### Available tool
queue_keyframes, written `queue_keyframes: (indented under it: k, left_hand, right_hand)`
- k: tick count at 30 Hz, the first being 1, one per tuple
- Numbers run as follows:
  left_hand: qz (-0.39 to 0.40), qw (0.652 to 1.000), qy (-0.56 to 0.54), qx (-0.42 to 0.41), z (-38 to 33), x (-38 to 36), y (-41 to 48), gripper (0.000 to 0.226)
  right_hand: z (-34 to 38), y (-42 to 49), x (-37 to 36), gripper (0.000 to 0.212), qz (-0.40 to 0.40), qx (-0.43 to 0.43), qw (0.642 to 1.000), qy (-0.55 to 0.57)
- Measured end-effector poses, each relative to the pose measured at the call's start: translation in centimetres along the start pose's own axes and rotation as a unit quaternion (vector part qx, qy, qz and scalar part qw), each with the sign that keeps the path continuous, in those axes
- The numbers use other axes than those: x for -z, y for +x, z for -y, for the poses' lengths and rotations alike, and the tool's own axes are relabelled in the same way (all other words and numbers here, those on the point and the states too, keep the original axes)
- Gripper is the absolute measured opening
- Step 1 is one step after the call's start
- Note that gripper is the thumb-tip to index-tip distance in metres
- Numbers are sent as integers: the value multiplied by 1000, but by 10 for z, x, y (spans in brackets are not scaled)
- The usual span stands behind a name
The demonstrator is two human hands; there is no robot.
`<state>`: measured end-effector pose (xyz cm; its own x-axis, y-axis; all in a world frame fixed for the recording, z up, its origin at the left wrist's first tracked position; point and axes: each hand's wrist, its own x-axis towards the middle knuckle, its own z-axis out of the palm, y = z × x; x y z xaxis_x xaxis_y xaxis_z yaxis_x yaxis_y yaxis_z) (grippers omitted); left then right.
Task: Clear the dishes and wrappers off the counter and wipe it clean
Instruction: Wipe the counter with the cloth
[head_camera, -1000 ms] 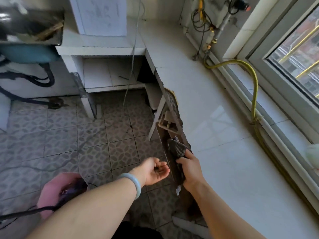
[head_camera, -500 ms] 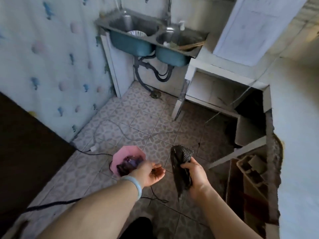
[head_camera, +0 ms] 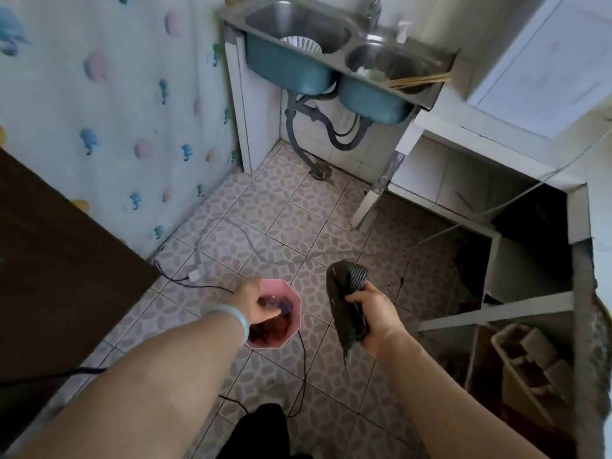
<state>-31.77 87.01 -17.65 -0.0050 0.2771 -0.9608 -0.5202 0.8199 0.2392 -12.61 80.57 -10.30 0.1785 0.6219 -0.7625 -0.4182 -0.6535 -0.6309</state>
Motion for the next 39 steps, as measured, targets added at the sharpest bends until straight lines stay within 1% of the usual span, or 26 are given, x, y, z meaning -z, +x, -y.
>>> queue_keyframes:
  k: [1, 2, 4, 6, 9, 12, 14, 16, 17, 18, 19, 21, 24, 25, 26, 27, 28, 30, 31, 32, 33, 34, 35, 36, 37, 39]
  left_hand:
    - [-3, 999, 34, -24, 0, 2, 3, 9]
    - [1, 1000, -3, -13, -5, 1, 2, 17]
    - [-14, 999, 22, -22, -10, 0, 1, 24]
    - [-8, 997, 78, -5, -9, 4, -1, 22]
    - [5, 996, 91, 4, -10, 8, 2, 22]
    - [45, 990, 132, 20, -10, 11, 9, 18]
    - [112, 976, 187, 28, -13, 13, 9, 48]
    - [219, 946, 234, 48, -17, 16, 6, 88]
    - [262, 929, 256, 57, -17, 15, 2, 101]
    - [289, 916, 271, 58, -17, 13, -4, 104]
    - [293, 912, 282, 46, -17, 12, -7, 98]
    - [257, 919, 299, 7, -17, 11, -10, 71]
    - [240, 929, 281, 6, -21, 18, -12, 23]
    - [227, 935, 273, 3, -23, 22, -12, 18]
    - [206, 943, 262, -3, -26, 26, -11, 29]
    - [194, 948, 250, -11, -28, 29, -9, 34]
    - [203, 948, 244, -14, -29, 31, -9, 32]
    - [256, 931, 260, -3, -30, 27, -17, 30]
    - [265, 919, 292, -13, -31, 23, -18, 27]
    - [255, 909, 328, -37, -31, 18, -20, 27]
    - [232, 905, 351, -64, -30, 14, -20, 35]
    - [198, 905, 365, -87, -31, 13, -19, 42]
    - [175, 907, 369, -100, -33, 11, -20, 43]
    - [170, 910, 364, -101, -34, 12, -20, 37]
    - [187, 915, 346, -89, -35, 14, -19, 32]
    - [218, 928, 295, -66, -38, 15, -18, 47]
  right_hand:
    - [1, 2, -5, 34, 3, 1, 1000, 2]
    - [2, 4, -9, 34, 6, 0, 1000, 2]
    - [2, 8, -16, 34, 7, -2, 1000, 6]
    - [1, 10, -20, 35, 5, -3, 1000, 5]
    - [1, 11, -26, 34, 1, -7, 1000, 0]
    - [1, 9, -32, 33, 1, -4, 1000, -25]
    - [0, 10, -38, 33, -6, 2, 998, -57]
    - [-5, 15, -46, 33, -16, 4, 996, -93]
    - [-7, 17, -51, 36, -17, 4, 993, -116]
    - [-9, 19, -56, 39, -11, 5, 990, -143]
    - [-12, 19, -62, 42, 4, 8, 985, -171]
    - [-12, 17, -72, 42, 28, 22, 977, -212]
    - [-7, 19, -85, 40, 2, 66, 969, -238]
    - [-5, 22, -87, 40, -13, 80, 969, -233]
    - [-2, 25, -90, 39, -22, 89, 970, -225]
    - [1, 26, -92, 38, -23, 95, 970, -221]
    - [3, 26, -95, 36, -16, 100, 969, -225]
    - [6, 26, -98, 33, 8, 104, 969, -225]
    - [6, 28, -100, 34, 19, 102, 972, -212]
    - [7, 28, -102, 35, 27, 95, 977, -187]
    - [7, 28, -105, 35, 33, 87, 982, -163]
    - [7, 28, -106, 36, 32, 82, 985, -151]
    - [7, 28, -106, 36, 29, 83, 985, -149]
    - [8, 28, -105, 36, 26, 88, 984, -154]
    - [8, 28, -104, 36, 27, 93, 982, -161]
    - [10, 28, -100, 35, 37, 93, 981, -164]
